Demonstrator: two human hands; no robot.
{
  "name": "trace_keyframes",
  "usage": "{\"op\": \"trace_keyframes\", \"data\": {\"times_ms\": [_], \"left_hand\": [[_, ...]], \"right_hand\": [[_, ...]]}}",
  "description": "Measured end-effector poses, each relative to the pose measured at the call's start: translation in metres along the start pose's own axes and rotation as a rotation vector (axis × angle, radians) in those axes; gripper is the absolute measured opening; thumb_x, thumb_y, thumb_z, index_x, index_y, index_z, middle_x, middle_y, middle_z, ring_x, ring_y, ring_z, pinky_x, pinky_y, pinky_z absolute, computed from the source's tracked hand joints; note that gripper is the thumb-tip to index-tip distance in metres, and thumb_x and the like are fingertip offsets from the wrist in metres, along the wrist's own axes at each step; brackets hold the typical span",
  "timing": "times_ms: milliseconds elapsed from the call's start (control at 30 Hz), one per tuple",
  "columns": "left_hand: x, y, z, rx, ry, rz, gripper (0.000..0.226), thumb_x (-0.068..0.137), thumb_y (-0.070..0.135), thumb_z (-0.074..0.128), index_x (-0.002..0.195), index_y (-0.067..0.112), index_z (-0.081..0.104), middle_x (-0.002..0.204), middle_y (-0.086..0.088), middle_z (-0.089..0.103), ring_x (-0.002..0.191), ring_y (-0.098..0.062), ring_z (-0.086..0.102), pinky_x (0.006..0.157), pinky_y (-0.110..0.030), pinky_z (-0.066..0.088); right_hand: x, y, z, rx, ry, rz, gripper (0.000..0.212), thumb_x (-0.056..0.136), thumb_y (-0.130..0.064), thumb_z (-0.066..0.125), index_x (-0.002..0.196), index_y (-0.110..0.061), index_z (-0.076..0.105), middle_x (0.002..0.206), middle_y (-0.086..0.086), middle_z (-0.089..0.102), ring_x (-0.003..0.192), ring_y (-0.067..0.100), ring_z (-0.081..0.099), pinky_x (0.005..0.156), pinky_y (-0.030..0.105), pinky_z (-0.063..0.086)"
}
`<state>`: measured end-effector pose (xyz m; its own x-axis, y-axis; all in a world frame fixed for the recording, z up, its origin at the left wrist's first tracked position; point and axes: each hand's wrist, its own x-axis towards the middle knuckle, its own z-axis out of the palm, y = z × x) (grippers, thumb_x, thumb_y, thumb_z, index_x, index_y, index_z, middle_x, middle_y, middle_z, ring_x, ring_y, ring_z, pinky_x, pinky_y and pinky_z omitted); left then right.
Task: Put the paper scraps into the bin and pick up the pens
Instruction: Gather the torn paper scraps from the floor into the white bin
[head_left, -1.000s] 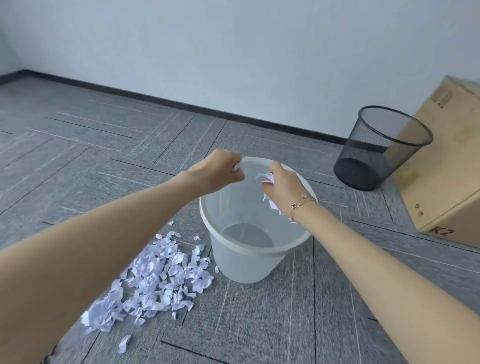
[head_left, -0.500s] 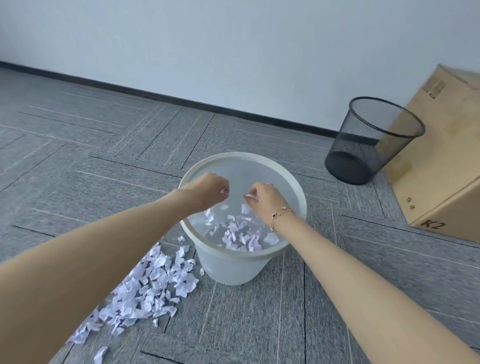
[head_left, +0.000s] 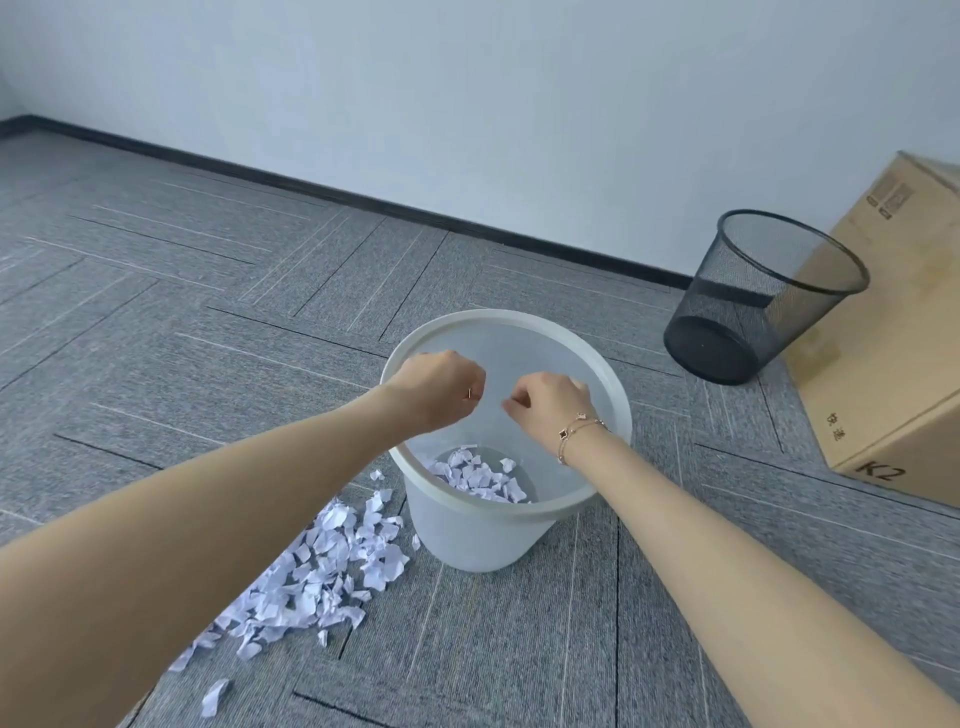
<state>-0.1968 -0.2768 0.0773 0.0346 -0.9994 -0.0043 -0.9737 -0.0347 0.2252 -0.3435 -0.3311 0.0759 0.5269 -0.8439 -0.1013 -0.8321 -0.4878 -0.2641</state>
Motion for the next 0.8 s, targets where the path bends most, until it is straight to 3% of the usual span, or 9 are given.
{"op": "trace_keyframes", "data": {"times_ms": [100, 167, 233, 333, 533, 633, 733, 800], "left_hand": [[-0.008, -0.003, -0.012, 0.028, 0.047, 0.033, 0.017, 0.087, 0.026, 0.051, 0.091, 0.021, 0.068, 0.1, -0.001, 0.069, 0.098, -0.024, 0.06, 0.087, -0.031, 0.043], [-0.014, -0.01, -0.015, 0.085, 0.042, 0.082, 0.02, 0.088, 0.028, 0.051, 0.099, 0.022, 0.067, 0.109, 0.0, 0.064, 0.106, -0.022, 0.056, 0.097, -0.034, 0.038], [-0.023, -0.021, -0.02, 0.089, 0.051, 0.083, 0.025, 0.088, 0.028, 0.052, 0.11, 0.021, 0.063, 0.124, -0.002, 0.057, 0.115, -0.021, 0.052, 0.101, -0.039, 0.037], [-0.043, -0.042, -0.031, 0.05, 0.104, 0.048, 0.028, 0.089, 0.025, 0.053, 0.115, 0.02, 0.061, 0.132, -0.002, 0.05, 0.115, -0.023, 0.053, 0.098, -0.041, 0.041], [-0.096, -0.101, -0.053, -0.024, 0.123, -0.083, 0.025, 0.091, 0.024, 0.052, 0.114, 0.019, 0.06, 0.127, -0.002, 0.054, 0.081, -0.015, 0.06, 0.076, -0.032, 0.056], [-0.125, -0.129, -0.053, -0.012, 0.116, -0.141, 0.028, 0.091, 0.026, 0.052, 0.118, 0.02, 0.057, 0.128, -0.003, 0.054, 0.086, -0.015, 0.063, 0.074, -0.029, 0.057], [-0.155, -0.154, -0.044, 0.009, 0.005, -0.249, 0.05, 0.089, 0.036, 0.054, 0.135, 0.028, 0.037, 0.136, -0.001, 0.044, 0.088, -0.013, 0.062, 0.071, -0.026, 0.057], [-0.176, -0.166, -0.033, -0.013, -0.068, -0.316, 0.06, 0.088, 0.04, 0.054, 0.141, 0.031, 0.026, 0.14, -0.001, 0.04, 0.096, -0.015, 0.06, 0.079, -0.029, 0.056]], "right_hand": [[-0.001, -0.006, -0.002, -0.024, -0.111, -0.039, 0.018, 0.085, -0.017, 0.055, 0.099, -0.013, 0.066, 0.11, 0.009, 0.065, 0.107, 0.027, 0.058, 0.097, 0.035, 0.042], [-0.002, -0.01, -0.001, -0.078, -0.218, -0.077, 0.034, 0.083, -0.016, 0.057, 0.117, -0.015, 0.058, 0.125, 0.012, 0.054, 0.118, 0.029, 0.05, 0.1, 0.035, 0.042], [-0.006, -0.018, -0.001, -0.063, -0.219, -0.086, 0.042, 0.083, -0.019, 0.057, 0.125, -0.015, 0.051, 0.13, 0.014, 0.047, 0.122, 0.031, 0.044, 0.101, 0.036, 0.041], [-0.011, -0.035, -0.005, 0.013, -0.161, -0.112, 0.049, 0.086, -0.021, 0.055, 0.132, -0.014, 0.042, 0.136, 0.015, 0.04, 0.128, 0.031, 0.035, 0.105, 0.038, 0.037], [-0.016, -0.092, -0.019, 0.133, -0.058, -0.27, 0.049, 0.089, -0.016, 0.047, 0.136, -0.014, 0.035, 0.138, 0.015, 0.038, 0.129, 0.029, 0.034, 0.107, 0.035, 0.031], [-0.021, -0.128, -0.016, 0.16, -0.022, -0.377, 0.047, 0.09, -0.016, 0.046, 0.136, -0.013, 0.036, 0.138, 0.013, 0.038, 0.124, 0.026, 0.041, 0.103, 0.032, 0.033], [-0.025, -0.157, -0.001, 0.156, -0.026, -0.471, 0.047, 0.09, -0.017, 0.047, 0.136, -0.012, 0.037, 0.138, 0.013, 0.039, 0.123, 0.026, 0.043, 0.101, 0.03, 0.033], [-0.026, -0.17, 0.014, 0.139, -0.057, -0.505, 0.046, 0.09, -0.017, 0.046, 0.136, -0.013, 0.037, 0.137, 0.012, 0.039, 0.118, 0.025, 0.046, 0.099, 0.032, 0.037]]}}
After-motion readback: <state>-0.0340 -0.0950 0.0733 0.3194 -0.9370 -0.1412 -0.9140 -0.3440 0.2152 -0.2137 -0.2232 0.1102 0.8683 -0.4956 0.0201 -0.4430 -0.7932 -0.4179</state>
